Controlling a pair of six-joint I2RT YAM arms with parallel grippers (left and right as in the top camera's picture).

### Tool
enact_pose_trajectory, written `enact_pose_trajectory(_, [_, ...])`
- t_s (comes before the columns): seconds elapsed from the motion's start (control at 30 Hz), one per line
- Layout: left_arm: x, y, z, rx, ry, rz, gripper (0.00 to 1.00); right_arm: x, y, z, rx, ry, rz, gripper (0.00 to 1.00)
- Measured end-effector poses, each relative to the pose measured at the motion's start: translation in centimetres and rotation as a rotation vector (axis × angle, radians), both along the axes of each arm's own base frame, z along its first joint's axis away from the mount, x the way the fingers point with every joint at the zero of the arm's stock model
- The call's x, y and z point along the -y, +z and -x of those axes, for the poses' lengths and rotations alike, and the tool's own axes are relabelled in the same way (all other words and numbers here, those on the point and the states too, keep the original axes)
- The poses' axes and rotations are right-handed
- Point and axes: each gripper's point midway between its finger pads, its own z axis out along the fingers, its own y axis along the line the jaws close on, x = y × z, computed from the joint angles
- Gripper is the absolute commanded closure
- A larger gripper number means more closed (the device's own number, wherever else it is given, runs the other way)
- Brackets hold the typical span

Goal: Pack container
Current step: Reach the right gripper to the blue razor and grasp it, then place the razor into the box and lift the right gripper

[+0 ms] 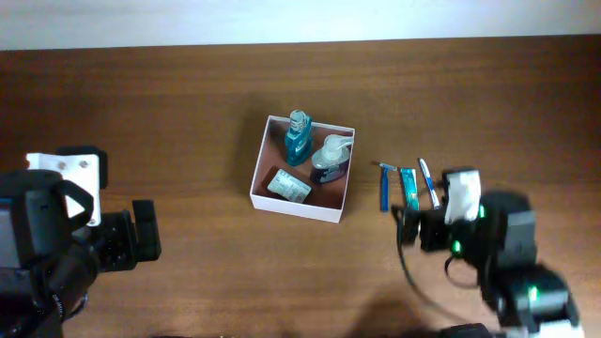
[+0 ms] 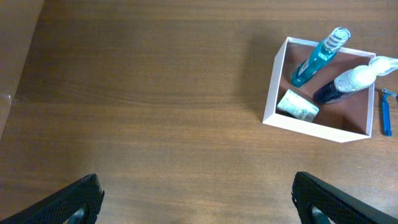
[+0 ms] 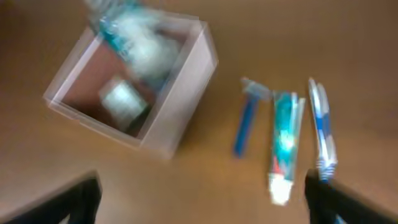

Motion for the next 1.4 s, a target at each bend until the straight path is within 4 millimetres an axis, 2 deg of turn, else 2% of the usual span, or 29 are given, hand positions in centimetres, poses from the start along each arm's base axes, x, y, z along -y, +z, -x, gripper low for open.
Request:
enact_pose_trajectory(0.1, [0.0, 0.0, 0.0, -0.002, 0.0, 0.0, 0.01, 1.4, -0.3, -2.5, -0.219, -0.058, 0.101, 0.01])
enact_pose_trajectory(0.17, [0.0, 0.0, 0.0, -0.002, 0.0, 0.0, 0.01, 1.2, -1.1, -4.3, -0.302, -0.055, 0.116, 0.01])
enact_pose_trajectory(0.23, [0.0, 0.0, 0.0, -0.002, 0.0, 0.0, 0.01, 0.7, -2.9, -6.2, -0.384, -0.039, 0.113, 0.01])
enact_pose_trajectory(0.27, [0.0, 0.0, 0.0, -0.002, 0.0, 0.0, 0.01, 0.3, -4.8, -7.1, -0.45, -0.024, 0.105, 0.01])
enact_pose_trajectory(0.37, [0.0, 0.0, 0.0, -0.002, 0.0, 0.0, 0.01, -0.2, -8.6, -8.4, -0.541, -0.01, 0.105, 0.0])
enact_pose_trajectory(0.5, [0.0, 0.0, 0.0, -0.002, 0.0, 0.0, 0.01, -0.3, -12.8, -8.5, -0.664, -0.041, 0.123, 0.1])
enact_pose_trajectory(0.53, [0.0, 0.0, 0.0, -0.002, 0.0, 0.0, 0.01, -0.3, -13.2, -8.5, -0.674, -0.047, 0.123, 0.14])
enact_pose_trajectory(0.57, [0.0, 0.0, 0.0, -0.002, 0.0, 0.0, 0.01, -0.4, -13.9, -8.9, -0.683, -0.063, 0.119, 0.24])
enact_pose_trajectory(0.7, [0.0, 0.0, 0.0, -0.002, 0.0, 0.0, 0.01, -0.9, -15.6, -9.2, -0.717, -0.104, 0.108, 0.27])
enact_pose_trajectory(0.83, [0.0, 0.0, 0.0, -0.002, 0.0, 0.0, 0.01, -2.0, -17.3, -9.3, -0.746, -0.109, 0.106, 0.39])
enact_pose_trajectory(0.93, [0.0, 0.0, 0.0, -0.002, 0.0, 0.0, 0.01, -2.5, -17.9, -9.4, -0.754, -0.111, 0.107, 0.47])
enact_pose_trajectory(1.1, [0.0, 0.0, 0.0, -0.002, 0.0, 0.0, 0.01, -2.2, -19.5, -9.3, -0.787, -0.139, 0.122, 0.59])
enact_pose_trajectory(1.13, [0.0, 0.0, 0.0, -0.002, 0.0, 0.0, 0.01, -2.1, -20.0, -9.3, -0.796, -0.143, 0.128, 0.66])
enact_pose_trajectory(1.2, [0.0, 0.0, 0.0, -0.002, 0.0, 0.0, 0.0, -1.9, -20.1, -9.6, -0.792, -0.149, 0.138, 0.87])
enact_pose_trajectory(1.27, [0.0, 0.0, 0.0, -0.002, 0.0, 0.0, 0.01, -1.8, -20.2, -9.6, -0.796, -0.16, 0.142, 0.92])
enact_pose_trajectory(1.4, [0.0, 0.0, 0.0, -0.002, 0.0, 0.0, 0.01, -1.7, -20.3, -9.6, -0.801, -0.169, 0.147, 0.94])
